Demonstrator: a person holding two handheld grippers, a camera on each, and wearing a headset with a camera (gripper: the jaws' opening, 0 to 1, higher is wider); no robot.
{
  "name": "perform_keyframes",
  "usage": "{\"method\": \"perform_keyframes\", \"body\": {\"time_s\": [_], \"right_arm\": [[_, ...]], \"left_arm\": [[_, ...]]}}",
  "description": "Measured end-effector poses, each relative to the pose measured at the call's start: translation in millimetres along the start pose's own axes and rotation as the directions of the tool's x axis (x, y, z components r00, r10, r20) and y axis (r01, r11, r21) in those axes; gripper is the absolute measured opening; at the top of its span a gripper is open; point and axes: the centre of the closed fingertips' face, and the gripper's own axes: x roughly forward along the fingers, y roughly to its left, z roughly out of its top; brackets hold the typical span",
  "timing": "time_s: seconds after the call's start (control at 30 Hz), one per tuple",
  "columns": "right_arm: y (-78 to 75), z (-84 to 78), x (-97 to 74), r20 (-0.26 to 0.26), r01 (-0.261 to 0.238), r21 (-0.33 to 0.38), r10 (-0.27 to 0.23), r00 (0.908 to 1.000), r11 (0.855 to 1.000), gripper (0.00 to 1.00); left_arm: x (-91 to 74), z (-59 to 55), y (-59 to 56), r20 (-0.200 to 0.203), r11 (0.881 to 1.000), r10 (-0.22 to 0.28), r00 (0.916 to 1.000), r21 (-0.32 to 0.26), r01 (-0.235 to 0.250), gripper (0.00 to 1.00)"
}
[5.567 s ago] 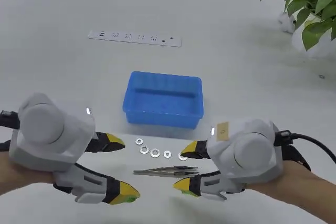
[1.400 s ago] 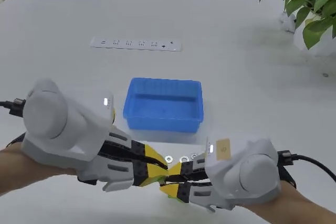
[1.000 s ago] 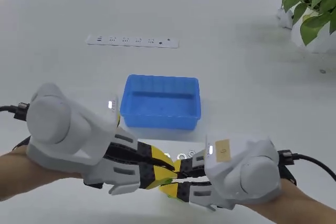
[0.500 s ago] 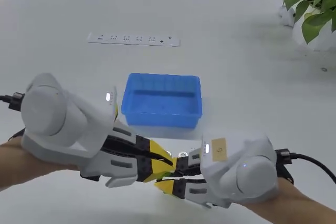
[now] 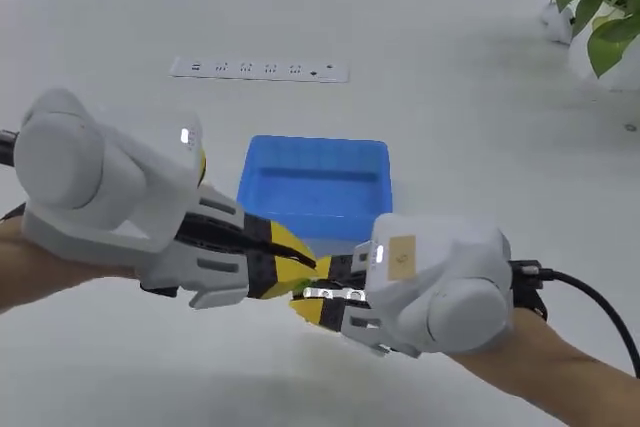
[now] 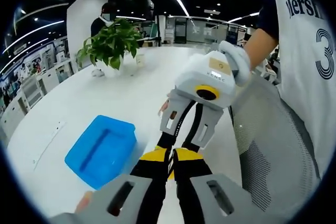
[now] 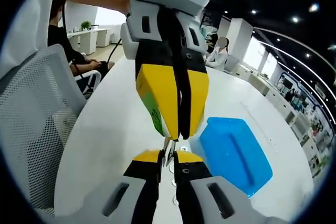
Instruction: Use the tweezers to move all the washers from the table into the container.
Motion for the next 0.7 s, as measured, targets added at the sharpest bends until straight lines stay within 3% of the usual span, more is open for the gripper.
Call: {"method": "perform_keyframes", "body": {"time_s": [0.23, 0.47, 0.7], "right_arm": [[-4.0, -4.1, 4.2, 0.004, -0.010, 0.035, 0.010, 0.9999, 0.999, 0.09], [-11.5, -0.1, -0.8, 0.086, -0.014, 0.162, 0.000, 0.9963, 0.987, 0.08], [-9.5, 5.6, -4.1, 0.142, -0.052, 0.214, 0.021, 0.9897, 0.975, 0.08]], "left_arm": [[1.5, -4.2, 8.8, -0.007, 1.000, 0.007, 1.0000, 0.003, -0.007, 0.07], [0.4, 2.2, 12.3, 0.042, 1.000, 0.013, 0.9990, -0.018, -0.012, 0.09], [-0.8, 5.3, 9.7, 0.064, 1.000, -0.012, 0.9979, -0.017, 0.013, 0.11]]}}
